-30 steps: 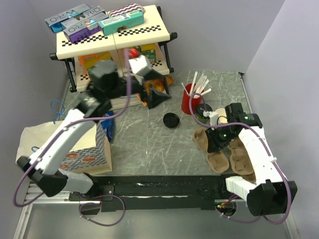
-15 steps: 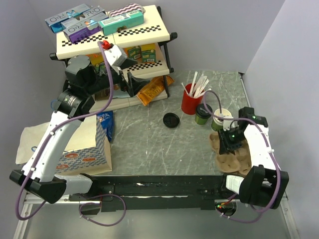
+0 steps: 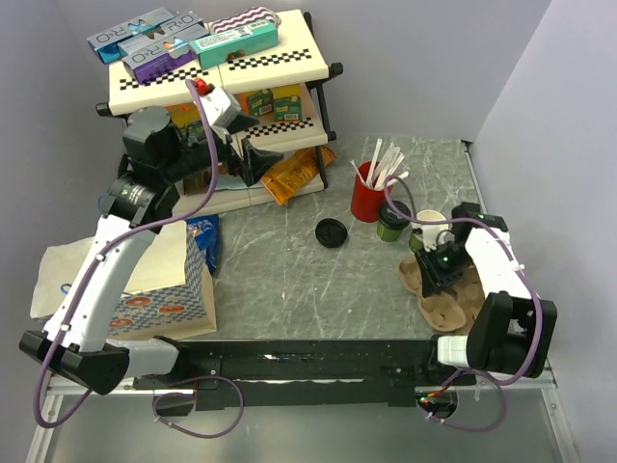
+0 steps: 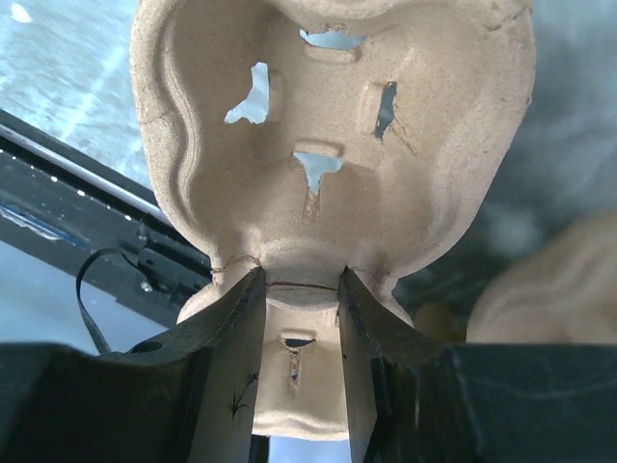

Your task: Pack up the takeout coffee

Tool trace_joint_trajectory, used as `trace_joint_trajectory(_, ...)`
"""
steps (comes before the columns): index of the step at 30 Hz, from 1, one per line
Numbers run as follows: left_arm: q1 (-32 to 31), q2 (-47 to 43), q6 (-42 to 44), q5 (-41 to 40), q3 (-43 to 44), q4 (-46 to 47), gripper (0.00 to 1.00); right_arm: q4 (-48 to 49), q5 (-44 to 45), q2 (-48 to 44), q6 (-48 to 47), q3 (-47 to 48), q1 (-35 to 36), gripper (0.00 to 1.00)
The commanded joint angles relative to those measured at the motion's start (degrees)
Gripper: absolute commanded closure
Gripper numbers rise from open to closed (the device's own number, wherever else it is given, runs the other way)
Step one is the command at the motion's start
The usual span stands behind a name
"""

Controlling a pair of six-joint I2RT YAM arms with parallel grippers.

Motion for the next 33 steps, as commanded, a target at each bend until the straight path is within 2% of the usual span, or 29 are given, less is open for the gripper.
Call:
trace_joint_trajectory(1,0.77,-1.72,5.49,-2.68,6.19,-1.26,0.01,2.05,-2.04,-0.89,-0.41,4.16,5.83,1.00)
trace_joint_trajectory(4,1.21,-1.54,6.03,-3.21,7.17,-1.88,0.01,0.03,-2.31,-1.33,1.26,5.47,8.91,1.00)
trace_joint_trajectory(9,2.61,-1.45,5.06,-2.16,6.82,-1.35,0.01,-3.22,-1.78,-1.51,1.71,7.06,9.27,1.00)
trace_joint_trajectory(15,4.99,-0.40,3.74,-1.89,7.87,0.06,0.01,2.65,-0.46,2.25,-0.23,5.74,11.20,1.00)
trace_joint_trajectory(21,5.52,0.31,10.06,-7.78,11.38,-3.37,0.01,10.13,1.65,8.50,0.74,6.18,11.38,1.00)
trace_joint_trajectory(25,6.22,0.40,17.18,-15.92,13.59,-6.00,0.01,13.20,4.98,9.57,1.62,3.91,13.31,1.00)
trace_joint_trajectory(29,8.50,-0.39,22.63,-19.99,14.20,-7.59,0.01,14.18,5.08,6.85,1.09,1.53,14.36,0.83)
trace_joint_trajectory(30,9.55,-0.74,24.29,-20.61,14.55,-8.55,0.01,13.57,4.90,6.32,0.92,1.00,14.45,0.75)
trace_joint_trajectory(33,11.93,-1.27,27.38,-22.81,15.34,-11.00,0.01,12.42,4.46,5.00,0.91,0.56,14.71,0.63)
